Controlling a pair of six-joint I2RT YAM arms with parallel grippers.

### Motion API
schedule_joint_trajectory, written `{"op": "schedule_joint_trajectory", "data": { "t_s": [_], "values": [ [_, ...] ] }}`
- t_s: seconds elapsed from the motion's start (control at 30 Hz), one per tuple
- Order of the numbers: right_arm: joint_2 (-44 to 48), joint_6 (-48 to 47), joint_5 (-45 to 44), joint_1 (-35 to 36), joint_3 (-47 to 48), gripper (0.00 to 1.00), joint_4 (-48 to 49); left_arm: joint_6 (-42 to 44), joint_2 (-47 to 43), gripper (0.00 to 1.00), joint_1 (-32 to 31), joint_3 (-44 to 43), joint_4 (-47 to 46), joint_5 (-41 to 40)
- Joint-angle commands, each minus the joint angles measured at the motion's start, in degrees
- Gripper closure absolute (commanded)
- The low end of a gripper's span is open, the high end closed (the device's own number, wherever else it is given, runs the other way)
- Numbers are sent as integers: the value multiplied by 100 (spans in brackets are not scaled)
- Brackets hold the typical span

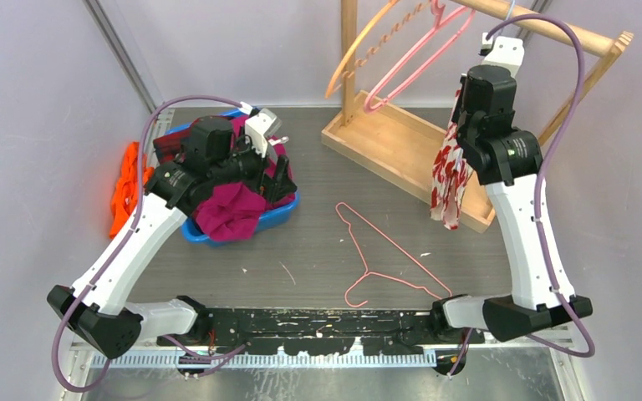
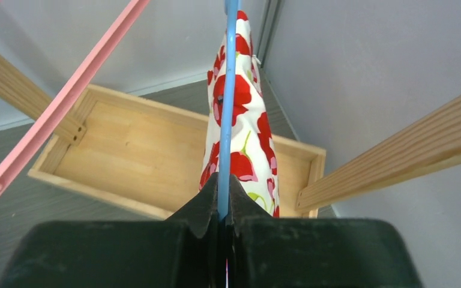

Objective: Remove the skirt from the hanger
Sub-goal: Pick up the hanger from the clothesline.

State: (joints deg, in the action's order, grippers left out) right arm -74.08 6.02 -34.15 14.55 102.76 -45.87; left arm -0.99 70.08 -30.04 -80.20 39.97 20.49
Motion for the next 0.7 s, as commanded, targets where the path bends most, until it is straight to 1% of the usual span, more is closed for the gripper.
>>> {"op": "schedule_joint_trajectory", "data": {
  "t_s": [0.0, 0.2, 0.4, 0.67],
  "values": [
    [-110, -633, -306, 29, 331, 99, 1122, 208, -164, 0, -2, -136, -1, -162],
    [-398, -828, -578, -76, 442, 99, 1781, 351, -100, 0, -2, -232, 72, -281],
    [-604, -831, -591, -177, 727, 99, 2126, 432, -52, 0, 1, -232, 97, -352],
    [-572, -840, -543, -165, 1231, 99, 1907, 494, 18, 0, -2, -230, 49, -367]
  ]
}}
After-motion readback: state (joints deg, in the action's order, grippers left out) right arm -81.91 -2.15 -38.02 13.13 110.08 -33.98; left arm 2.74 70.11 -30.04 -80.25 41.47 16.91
